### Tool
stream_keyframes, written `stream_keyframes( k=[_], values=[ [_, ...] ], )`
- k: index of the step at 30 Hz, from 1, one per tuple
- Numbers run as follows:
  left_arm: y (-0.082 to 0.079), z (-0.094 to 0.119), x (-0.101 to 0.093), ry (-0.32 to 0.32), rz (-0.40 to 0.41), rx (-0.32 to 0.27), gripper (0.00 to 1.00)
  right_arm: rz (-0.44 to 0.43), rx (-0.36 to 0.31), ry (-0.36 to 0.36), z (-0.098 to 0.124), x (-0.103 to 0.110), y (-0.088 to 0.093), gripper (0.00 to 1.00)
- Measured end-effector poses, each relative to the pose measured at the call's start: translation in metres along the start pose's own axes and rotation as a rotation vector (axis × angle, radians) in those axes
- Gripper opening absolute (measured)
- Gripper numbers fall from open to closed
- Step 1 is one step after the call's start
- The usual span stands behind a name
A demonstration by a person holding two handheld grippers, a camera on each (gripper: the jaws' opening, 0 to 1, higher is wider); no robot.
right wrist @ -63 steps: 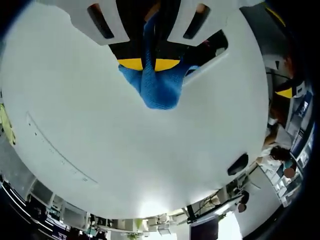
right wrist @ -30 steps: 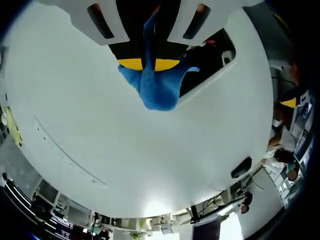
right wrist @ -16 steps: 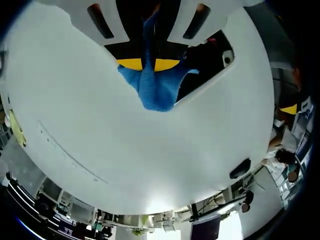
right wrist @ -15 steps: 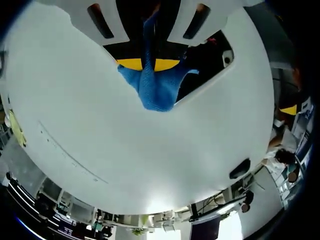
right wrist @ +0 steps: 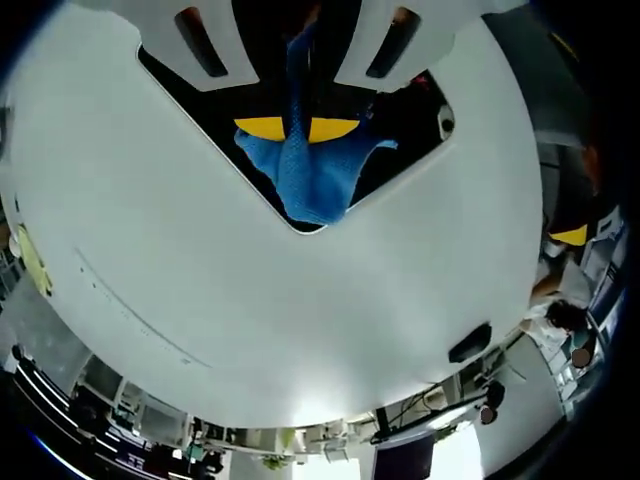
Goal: Wipe the mirror surface with the cleaning cloth until all visible marks leave the cleaned area.
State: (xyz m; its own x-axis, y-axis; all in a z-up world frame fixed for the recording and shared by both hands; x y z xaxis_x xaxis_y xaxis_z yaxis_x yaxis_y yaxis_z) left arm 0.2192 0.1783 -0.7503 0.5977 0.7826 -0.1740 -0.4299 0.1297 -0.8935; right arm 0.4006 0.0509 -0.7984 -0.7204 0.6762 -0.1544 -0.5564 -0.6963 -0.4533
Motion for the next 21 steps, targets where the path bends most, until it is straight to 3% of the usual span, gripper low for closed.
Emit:
stream_keyframes(
  k=[21],
  values=[
    [0.0, 0.0, 0.0, -0.001, -0.009, 0.004, 0.99, 0.009, -0.016, -0.028, 0.013, 0.026, 0.019, 0.02]
  ],
)
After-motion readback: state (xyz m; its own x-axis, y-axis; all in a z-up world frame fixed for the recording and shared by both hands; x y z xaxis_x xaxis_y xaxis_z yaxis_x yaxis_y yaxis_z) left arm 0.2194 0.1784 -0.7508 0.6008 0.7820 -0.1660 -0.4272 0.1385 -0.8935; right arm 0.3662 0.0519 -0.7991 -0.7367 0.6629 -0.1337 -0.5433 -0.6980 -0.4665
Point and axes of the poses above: the point that each gripper's makers call its tool centre point, and the gripper's own axes: z roughly backward along the fingers, x roughly to its left, y roughly out of its underside, the point moved 6 cm from there along z, roughly backward along the fingers, and after that the axes turned 9 degrees about y, right-handed, at the moved point
